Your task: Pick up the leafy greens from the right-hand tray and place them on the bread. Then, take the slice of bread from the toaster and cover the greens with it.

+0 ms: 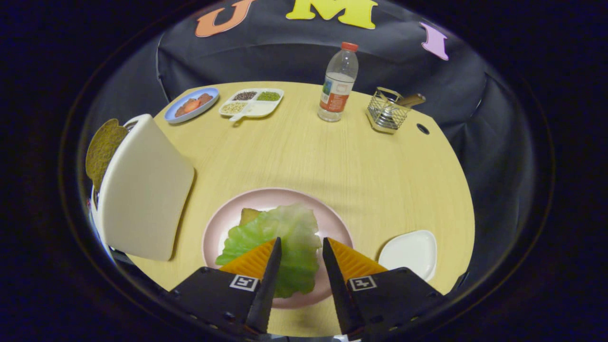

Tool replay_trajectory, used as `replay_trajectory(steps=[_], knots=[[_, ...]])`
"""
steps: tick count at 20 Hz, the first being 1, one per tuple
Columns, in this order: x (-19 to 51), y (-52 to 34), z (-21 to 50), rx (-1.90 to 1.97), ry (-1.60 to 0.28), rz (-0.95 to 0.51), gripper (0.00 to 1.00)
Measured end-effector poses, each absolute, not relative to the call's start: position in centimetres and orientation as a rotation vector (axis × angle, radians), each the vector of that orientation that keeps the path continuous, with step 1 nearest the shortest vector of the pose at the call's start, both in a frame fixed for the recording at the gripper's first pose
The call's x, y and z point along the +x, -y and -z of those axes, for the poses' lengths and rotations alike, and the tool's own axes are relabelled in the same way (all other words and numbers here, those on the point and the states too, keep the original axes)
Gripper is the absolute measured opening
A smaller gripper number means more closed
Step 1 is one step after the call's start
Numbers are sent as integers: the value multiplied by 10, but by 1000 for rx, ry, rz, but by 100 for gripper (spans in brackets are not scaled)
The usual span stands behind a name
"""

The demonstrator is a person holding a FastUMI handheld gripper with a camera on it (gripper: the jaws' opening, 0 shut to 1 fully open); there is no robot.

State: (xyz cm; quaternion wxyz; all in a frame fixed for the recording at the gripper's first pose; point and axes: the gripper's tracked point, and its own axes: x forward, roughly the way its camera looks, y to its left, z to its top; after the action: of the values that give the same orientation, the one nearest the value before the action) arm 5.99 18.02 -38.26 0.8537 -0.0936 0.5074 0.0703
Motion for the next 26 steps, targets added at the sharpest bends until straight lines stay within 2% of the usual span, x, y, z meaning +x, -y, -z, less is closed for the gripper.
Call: replay_trajectory(steps=[3,5,14,22,26], knots=[[55,-186,362,-190,-1040,-167,74],[57,-192,345,-192,-1011,-176,81],[55,-266,283,-198,-896,-254,85],[28,-356,244,-172,-880,-413,85],[30,-390,235,-149,-887,-424,85]])
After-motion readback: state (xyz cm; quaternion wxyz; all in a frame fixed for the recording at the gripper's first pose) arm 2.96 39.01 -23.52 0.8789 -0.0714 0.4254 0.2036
